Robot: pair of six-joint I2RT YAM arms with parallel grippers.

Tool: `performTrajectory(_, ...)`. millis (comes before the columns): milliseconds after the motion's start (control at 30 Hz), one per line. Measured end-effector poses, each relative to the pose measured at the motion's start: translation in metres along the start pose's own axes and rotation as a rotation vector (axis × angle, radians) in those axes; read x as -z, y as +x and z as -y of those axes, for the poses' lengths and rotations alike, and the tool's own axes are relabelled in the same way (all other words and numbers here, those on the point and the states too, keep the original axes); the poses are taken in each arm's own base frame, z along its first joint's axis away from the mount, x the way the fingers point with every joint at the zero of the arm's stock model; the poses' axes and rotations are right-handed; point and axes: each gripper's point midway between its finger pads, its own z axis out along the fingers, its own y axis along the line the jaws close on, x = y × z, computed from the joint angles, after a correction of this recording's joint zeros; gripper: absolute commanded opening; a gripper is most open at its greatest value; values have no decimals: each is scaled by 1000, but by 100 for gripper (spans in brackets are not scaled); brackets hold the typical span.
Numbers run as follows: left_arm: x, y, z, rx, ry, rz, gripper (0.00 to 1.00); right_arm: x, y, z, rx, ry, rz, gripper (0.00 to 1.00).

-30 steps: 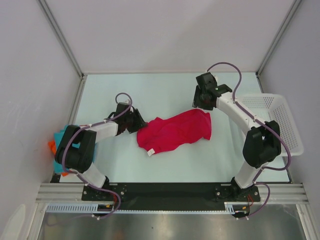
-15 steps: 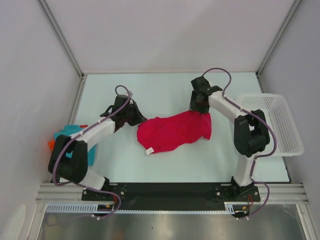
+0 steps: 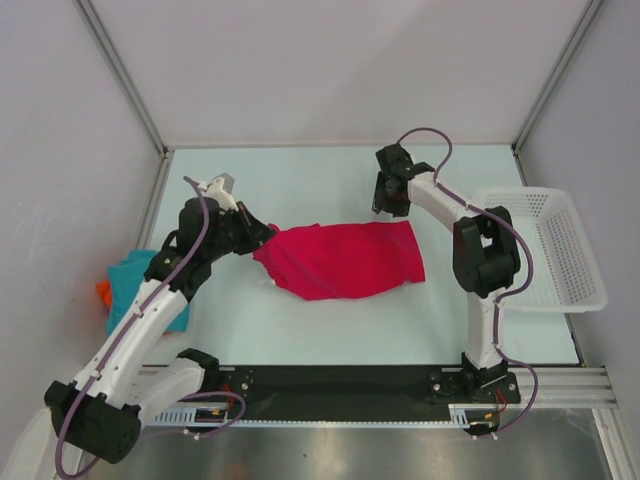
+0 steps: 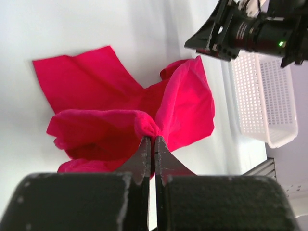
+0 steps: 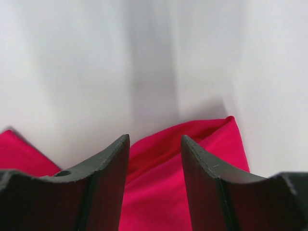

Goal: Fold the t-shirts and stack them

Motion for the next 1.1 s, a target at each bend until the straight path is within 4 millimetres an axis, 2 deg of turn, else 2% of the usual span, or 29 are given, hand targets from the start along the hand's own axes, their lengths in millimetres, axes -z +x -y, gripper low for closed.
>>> performTrajectory(100,6,12,-7,5,-13,-17,0,-3,-1,-2,-1,-7,-2,51)
performTrajectory(267,6,34,-24,20,-59,-79,0,-8,6,-1,1,-5,-18,52)
performTrajectory(500,6,40,-29,17,-69,-95,0,-15,27,8,12,16,-56,52)
performTrajectory(600,7,47,-31,17,-69,-108,0,-15,38,15,16,28,-75,43)
performTrajectory(667,7,51,-34,19,-70,-117,0,-14,45,20,16,32,-83,11)
performTrajectory(700,7,52,-35,19,-71,-121,0,-14,49,23,19,34,-87,0)
performTrajectory(833,6,56,-37,21,-76,-129,0,-10,67,35,12,46,-103,0)
performTrajectory(933,5,59,-39,22,-78,-136,0,1,72,41,14,52,-92,0)
performTrajectory(1100,-2,71,-48,30,-93,-169,0,34,55,41,13,46,3,0)
